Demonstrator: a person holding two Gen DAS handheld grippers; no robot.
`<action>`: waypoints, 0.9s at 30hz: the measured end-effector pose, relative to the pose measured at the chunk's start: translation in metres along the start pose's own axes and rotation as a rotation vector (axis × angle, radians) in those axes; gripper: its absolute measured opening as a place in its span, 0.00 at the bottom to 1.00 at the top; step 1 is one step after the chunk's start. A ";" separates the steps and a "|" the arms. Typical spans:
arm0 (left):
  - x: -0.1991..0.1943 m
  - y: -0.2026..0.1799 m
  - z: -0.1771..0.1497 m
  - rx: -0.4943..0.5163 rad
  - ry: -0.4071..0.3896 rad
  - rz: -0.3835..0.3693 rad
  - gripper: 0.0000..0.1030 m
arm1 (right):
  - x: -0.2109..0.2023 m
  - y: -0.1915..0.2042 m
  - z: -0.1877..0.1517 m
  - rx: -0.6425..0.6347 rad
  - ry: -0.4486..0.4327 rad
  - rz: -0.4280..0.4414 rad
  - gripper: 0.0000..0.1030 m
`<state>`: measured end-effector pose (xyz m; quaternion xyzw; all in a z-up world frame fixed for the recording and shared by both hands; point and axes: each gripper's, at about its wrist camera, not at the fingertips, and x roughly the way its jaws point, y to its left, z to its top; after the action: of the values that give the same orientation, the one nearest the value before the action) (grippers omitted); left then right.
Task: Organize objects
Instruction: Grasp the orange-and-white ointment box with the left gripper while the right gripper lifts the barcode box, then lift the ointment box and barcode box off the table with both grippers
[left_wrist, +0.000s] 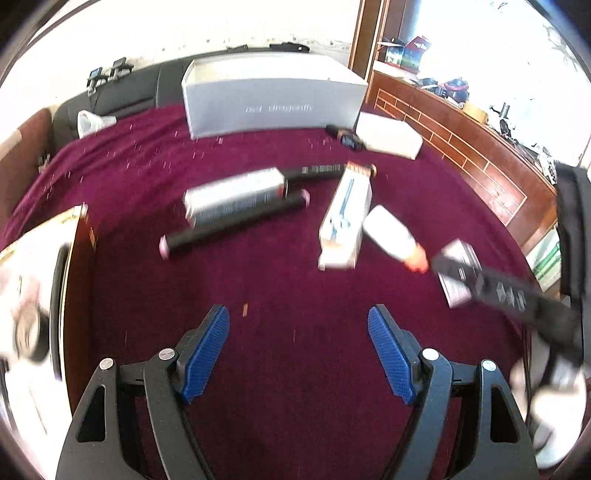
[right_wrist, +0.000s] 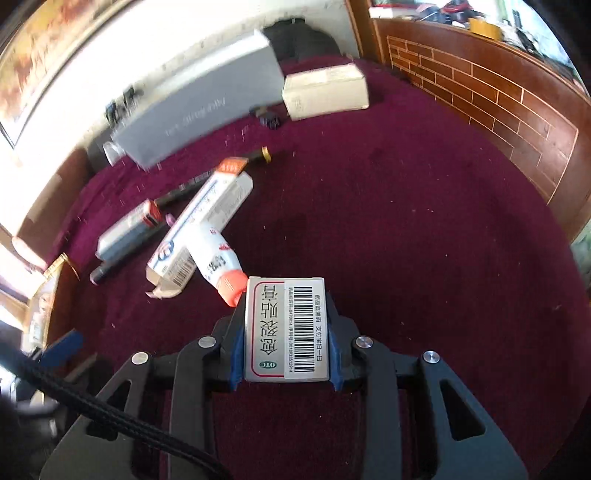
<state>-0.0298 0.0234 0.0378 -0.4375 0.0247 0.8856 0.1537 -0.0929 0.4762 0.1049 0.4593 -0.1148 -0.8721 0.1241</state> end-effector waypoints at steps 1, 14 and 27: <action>0.003 -0.003 0.006 0.015 -0.013 0.005 0.70 | -0.001 -0.002 -0.001 0.012 -0.011 0.014 0.31; 0.082 -0.057 0.042 0.214 0.048 0.095 0.64 | -0.002 -0.011 -0.001 0.048 -0.046 0.073 0.31; -0.004 -0.029 0.001 0.126 0.039 -0.010 0.24 | -0.001 -0.016 -0.002 0.063 -0.051 0.103 0.31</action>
<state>-0.0201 0.0498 0.0439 -0.4444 0.0813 0.8728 0.1848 -0.0928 0.4913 0.0995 0.4339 -0.1689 -0.8720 0.1512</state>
